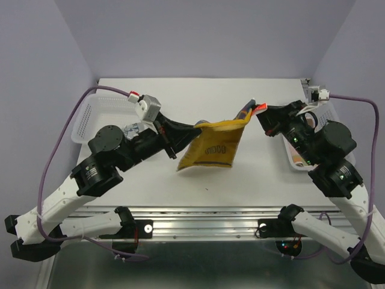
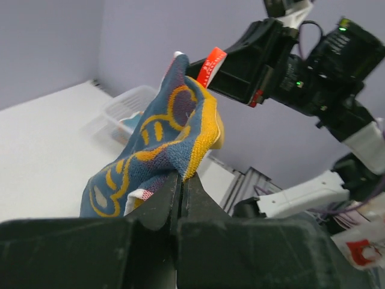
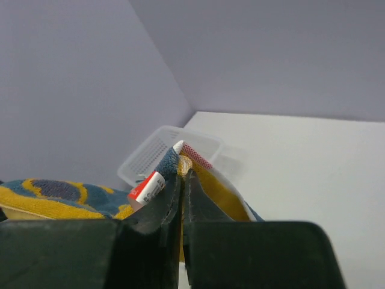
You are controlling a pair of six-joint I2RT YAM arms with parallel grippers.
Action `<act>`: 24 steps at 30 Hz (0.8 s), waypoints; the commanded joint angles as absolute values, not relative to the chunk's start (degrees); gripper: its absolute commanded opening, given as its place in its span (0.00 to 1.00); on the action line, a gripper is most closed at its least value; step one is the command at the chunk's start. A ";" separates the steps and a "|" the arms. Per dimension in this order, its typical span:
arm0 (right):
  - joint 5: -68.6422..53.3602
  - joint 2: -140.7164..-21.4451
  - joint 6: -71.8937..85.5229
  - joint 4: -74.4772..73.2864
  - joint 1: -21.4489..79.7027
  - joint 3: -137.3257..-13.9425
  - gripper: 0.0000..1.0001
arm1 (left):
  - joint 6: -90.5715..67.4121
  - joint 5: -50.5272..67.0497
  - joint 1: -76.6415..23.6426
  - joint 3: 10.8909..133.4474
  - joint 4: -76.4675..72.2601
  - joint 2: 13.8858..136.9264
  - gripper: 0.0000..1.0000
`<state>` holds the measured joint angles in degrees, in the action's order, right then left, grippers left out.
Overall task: Fold and stack the towels
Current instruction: Flatten out the crumpled towel
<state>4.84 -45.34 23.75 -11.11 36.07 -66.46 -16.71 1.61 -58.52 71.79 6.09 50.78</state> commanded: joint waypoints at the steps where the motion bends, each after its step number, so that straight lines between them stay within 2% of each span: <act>1: -11.15 -43.42 23.99 -9.85 36.30 -71.98 0.01 | -16.34 17.48 -58.89 72.86 -1.58 48.78 0.00; 7: -16.70 -42.28 26.54 -9.58 36.39 -75.23 0.01 | -17.31 23.90 -58.89 75.93 -1.85 51.50 0.00; 11: -16.35 -40.43 27.42 -9.32 36.30 -74.10 0.01 | -17.40 22.77 -58.89 75.68 -1.76 51.42 0.00; 17: -7.41 -39.37 26.11 -10.11 36.39 -71.02 0.01 | -17.67 13.64 -58.89 72.25 -1.58 51.24 0.00; 20: -1.60 -39.81 25.14 -9.49 36.30 -68.30 0.01 | -18.19 4.16 -58.89 70.58 -0.71 52.90 0.00; 22: 4.69 -40.78 23.82 -9.06 36.30 -66.10 0.01 | -18.54 -6.64 -58.80 69.96 -0.09 54.83 0.00; 24: 9.38 -41.74 23.29 -7.57 36.30 -63.73 0.01 | -20.57 -14.12 -58.36 71.01 4.10 60.18 0.00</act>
